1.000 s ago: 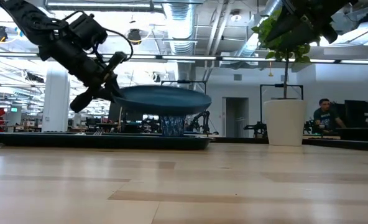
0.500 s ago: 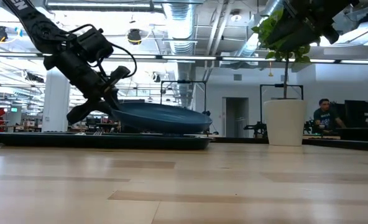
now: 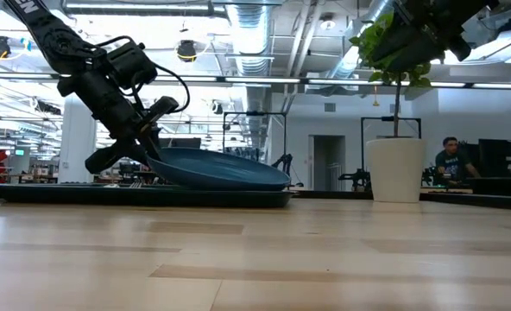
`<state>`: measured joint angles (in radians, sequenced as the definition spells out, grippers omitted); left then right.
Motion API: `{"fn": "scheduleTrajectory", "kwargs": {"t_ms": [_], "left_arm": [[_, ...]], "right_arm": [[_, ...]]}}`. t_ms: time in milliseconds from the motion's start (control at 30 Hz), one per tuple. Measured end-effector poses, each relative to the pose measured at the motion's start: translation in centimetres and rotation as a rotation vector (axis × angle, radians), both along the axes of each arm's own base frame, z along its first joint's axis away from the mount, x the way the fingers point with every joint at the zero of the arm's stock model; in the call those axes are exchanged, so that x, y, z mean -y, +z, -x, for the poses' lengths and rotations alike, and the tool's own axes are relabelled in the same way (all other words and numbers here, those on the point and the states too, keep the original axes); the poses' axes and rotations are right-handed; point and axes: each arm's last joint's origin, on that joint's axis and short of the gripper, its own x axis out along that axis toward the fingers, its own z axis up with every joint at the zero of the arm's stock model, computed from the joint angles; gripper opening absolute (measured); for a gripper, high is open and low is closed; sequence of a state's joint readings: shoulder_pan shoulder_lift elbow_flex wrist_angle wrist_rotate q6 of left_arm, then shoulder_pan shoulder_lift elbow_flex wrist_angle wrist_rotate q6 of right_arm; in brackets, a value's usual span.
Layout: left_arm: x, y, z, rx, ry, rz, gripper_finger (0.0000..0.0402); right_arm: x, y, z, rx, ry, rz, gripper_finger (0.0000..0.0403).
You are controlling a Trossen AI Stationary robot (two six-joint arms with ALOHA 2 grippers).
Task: Pick and place plate/cup/fork/spoon on tray
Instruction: Put the plate on the black tray to the right of the pink fork
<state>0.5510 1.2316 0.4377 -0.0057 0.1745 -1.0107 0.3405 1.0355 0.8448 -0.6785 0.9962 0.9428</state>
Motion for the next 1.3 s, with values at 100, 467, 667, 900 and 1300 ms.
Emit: {"fn": "scheduleTrajectory", "kwargs": {"t_ms": [100, 467, 667, 900, 1300], "left_arm": [[0.00, -0.01, 0.02, -0.003, 0.000, -0.001, 0.0006], [0.08, -0.02, -0.02, -0.016, -0.003, -0.025, 0.0050], [0.08, -0.02, -0.03, -0.017, -0.008, -0.030, 0.0086], [0.09, 0.06, -0.12, -0.015, -0.025, -0.056, 0.0132], [0.07, 0.17, -0.25, -0.036, -0.087, -0.152, 0.0236]], "right_arm": [[0.00, 0.00, 0.00, 0.000, 0.000, 0.000, 0.0240], [0.01, -0.02, 0.02, -0.003, 0.000, 0.001, 0.0240], [0.01, -0.02, 0.02, -0.003, 0.000, 0.001, 0.0240], [0.01, -0.02, 0.02, -0.003, 0.000, 0.000, 0.0240], [0.00, -0.02, 0.02, -0.004, 0.001, -0.001, 0.0240]]}}
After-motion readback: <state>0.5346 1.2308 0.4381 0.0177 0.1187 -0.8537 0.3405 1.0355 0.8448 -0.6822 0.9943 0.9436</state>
